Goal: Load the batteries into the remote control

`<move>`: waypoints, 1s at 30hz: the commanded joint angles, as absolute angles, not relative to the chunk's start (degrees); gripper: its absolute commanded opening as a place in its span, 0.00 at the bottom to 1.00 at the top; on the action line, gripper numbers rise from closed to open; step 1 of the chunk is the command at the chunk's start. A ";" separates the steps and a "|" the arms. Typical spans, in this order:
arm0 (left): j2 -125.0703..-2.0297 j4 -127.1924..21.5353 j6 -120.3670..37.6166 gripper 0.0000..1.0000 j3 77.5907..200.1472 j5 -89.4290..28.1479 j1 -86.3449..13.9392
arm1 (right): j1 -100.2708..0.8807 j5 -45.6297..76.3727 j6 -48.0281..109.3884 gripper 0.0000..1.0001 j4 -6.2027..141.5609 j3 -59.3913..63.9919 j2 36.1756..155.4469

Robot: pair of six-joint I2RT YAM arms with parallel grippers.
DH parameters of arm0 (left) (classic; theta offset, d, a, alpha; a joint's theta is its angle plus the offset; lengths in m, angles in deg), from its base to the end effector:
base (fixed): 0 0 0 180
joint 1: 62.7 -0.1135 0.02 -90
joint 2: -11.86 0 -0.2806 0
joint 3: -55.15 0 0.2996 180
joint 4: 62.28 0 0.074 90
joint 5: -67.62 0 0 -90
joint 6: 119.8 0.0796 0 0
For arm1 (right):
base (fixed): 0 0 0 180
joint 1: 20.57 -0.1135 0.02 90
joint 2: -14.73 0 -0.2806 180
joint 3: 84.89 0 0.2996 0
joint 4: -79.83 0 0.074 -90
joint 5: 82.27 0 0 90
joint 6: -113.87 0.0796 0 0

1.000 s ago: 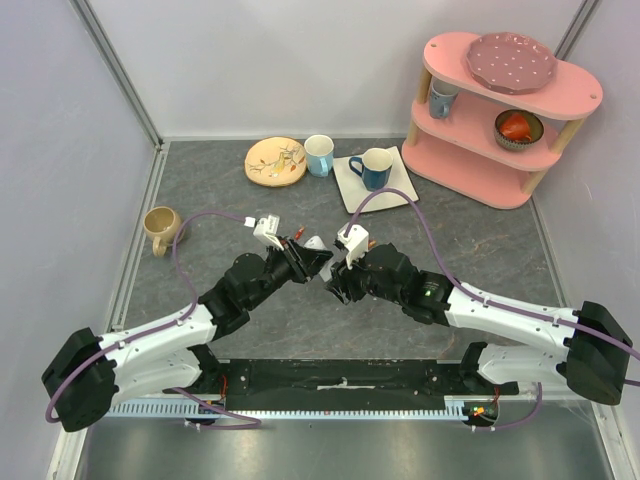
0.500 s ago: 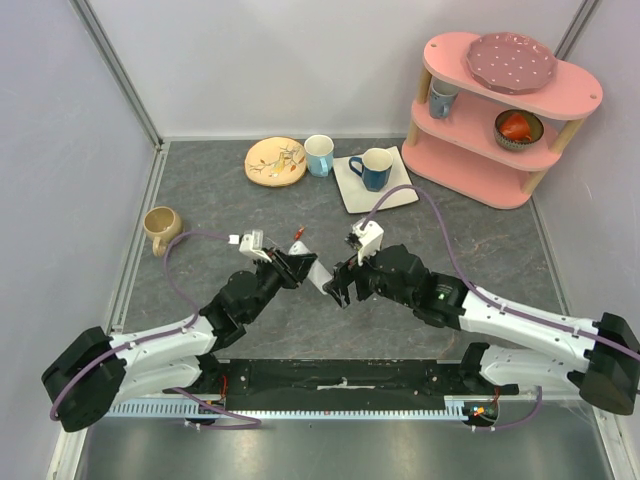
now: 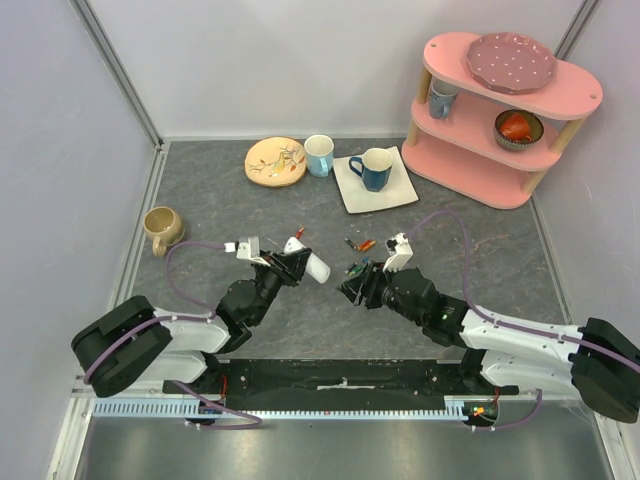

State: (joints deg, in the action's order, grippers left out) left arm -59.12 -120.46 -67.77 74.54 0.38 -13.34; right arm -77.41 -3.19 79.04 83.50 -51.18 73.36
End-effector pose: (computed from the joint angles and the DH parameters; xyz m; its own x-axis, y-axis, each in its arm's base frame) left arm 0.1934 -0.1781 0.1609 -0.2176 -0.6176 -0.7558 0.4003 0.6498 -0.6462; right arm 0.1699 0.2324 0.1717 -0.7087 0.3889 -0.5887 -0.2516 0.6402 0.7258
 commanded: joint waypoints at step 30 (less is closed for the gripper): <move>-76.12 -146.09 -63.19 0.02 73.82 3.55 -12.96 | -67.24 16.69 91.19 0.54 120.46 -52.24 101.91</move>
State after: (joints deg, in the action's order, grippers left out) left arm -75.54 -125.99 -65.26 74.56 1.08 -13.32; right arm -67.53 13.71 88.88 112.17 -52.60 99.35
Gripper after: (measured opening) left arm 0.324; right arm 0.543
